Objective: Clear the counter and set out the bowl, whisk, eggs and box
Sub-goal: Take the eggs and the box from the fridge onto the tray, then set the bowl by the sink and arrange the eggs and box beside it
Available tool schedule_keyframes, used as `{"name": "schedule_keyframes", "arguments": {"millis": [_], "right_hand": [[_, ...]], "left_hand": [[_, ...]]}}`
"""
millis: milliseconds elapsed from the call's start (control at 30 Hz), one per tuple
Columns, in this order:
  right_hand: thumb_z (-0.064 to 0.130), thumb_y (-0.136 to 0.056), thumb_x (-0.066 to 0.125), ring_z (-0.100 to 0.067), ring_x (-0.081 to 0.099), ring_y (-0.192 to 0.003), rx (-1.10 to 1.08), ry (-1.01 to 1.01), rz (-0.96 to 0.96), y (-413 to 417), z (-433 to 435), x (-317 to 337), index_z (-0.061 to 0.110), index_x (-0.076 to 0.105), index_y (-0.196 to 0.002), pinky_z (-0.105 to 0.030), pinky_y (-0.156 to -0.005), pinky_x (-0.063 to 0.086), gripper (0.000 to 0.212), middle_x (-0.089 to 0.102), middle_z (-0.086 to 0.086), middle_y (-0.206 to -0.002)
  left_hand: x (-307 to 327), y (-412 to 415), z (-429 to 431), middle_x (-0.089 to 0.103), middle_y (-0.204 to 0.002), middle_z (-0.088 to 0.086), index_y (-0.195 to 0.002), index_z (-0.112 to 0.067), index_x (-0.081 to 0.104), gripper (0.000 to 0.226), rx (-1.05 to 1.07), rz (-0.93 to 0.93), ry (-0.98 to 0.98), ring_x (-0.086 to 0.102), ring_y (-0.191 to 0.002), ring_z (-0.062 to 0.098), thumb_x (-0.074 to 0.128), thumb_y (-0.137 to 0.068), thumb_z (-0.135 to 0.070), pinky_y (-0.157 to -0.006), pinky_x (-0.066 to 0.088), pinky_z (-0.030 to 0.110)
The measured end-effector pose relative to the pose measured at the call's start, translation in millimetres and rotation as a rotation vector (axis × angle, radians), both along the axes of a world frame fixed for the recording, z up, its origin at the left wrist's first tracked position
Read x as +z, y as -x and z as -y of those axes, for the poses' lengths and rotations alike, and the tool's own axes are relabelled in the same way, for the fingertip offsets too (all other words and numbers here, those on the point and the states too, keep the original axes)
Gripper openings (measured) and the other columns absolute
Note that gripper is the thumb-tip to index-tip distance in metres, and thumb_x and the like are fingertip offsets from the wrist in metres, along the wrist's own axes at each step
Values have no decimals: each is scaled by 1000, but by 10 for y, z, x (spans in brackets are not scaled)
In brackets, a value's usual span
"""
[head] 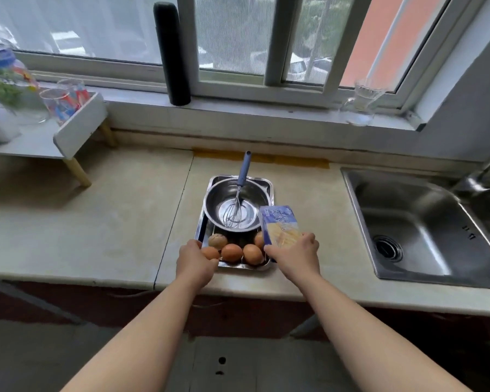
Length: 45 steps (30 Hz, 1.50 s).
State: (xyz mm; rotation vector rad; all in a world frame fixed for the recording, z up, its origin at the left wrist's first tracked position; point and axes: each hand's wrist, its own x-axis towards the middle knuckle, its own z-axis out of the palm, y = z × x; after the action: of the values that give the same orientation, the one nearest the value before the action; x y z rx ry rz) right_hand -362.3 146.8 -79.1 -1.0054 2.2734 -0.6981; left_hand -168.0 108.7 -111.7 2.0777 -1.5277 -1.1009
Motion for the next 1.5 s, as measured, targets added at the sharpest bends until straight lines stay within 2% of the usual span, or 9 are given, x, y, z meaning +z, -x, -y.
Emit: {"name": "schedule_keyframes", "arguments": {"millis": [100,300,633,733,933,1100,1200,1333,1500], "right_hand": [[44,-59,80,-31,47,-120,4,16,7,42,119,-82,4,34,-123,-42,-99,45,88,39,-13,-130],[45,-61,79,-29,43,-124,13,43,23,68,231,-178,5,34,-124,-41,-100,44,88,39,-13,-130],[45,-60,80,-26,38,-126,-48,51,27,25,269,-159,6,34,-125,-40,-98,44,88,40,-12,-129],[44,-59,80,-26,39,-122,-73,43,37,-18,278,-102,7,34,-123,-36,-94,44,87,39,-11,-128],[33,-60,81,-28,50,-107,-119,33,43,-107,317,60,7,34,-121,-31,-89,45,81,30,-10,-126],[32,-64,80,-28,48,-112,-190,71,105,-132,424,107,10,36,-122,-32,-91,44,76,35,-12,-130],[29,-67,80,-26,46,-107,-224,112,159,-121,572,134,13,35,-126,-27,-85,38,76,39,-13,-131],[30,-66,82,-28,50,-103,-284,116,248,-109,851,91,21,33,-132,-27,-81,38,82,43,-16,-132],[24,-60,84,-30,53,-109,-350,152,356,-125,1213,-92,27,33,-130,-29,-82,43,87,52,-14,-128]], "left_hand": [[-101,22,71,54,-127,12,-129,-10,47,61,14,22,-33,55,-114,32,71,-74,-21,-97,46,39],[-183,55,203,58,-123,12,-125,-10,50,61,18,33,-7,56,-112,31,75,-70,-18,-95,47,37],[-204,58,340,55,-121,13,-123,-5,52,51,-33,36,-17,55,-98,26,67,-74,0,-74,39,28],[-173,42,378,54,-128,13,-130,-6,50,51,-68,34,-21,56,-111,29,62,-80,-6,-77,38,27],[43,9,549,59,-123,14,-130,-5,51,43,-63,-23,-9,56,-107,30,57,-87,-9,-76,37,27],[117,-45,787,56,-74,8,-80,-4,56,9,-9,-102,-7,49,-71,27,55,-86,-11,-62,37,27],[157,-43,905,42,-58,3,-60,-11,43,29,28,-160,-13,36,-54,18,54,-86,-7,-49,27,27],[139,-19,1076,45,-57,3,-57,-13,43,32,69,-193,-39,41,-57,21,56,-85,-7,-50,30,26],[50,16,1252,54,-67,3,-60,-21,44,34,90,-195,-52,52,-76,27,56,-87,-6,-70,41,29]]}}
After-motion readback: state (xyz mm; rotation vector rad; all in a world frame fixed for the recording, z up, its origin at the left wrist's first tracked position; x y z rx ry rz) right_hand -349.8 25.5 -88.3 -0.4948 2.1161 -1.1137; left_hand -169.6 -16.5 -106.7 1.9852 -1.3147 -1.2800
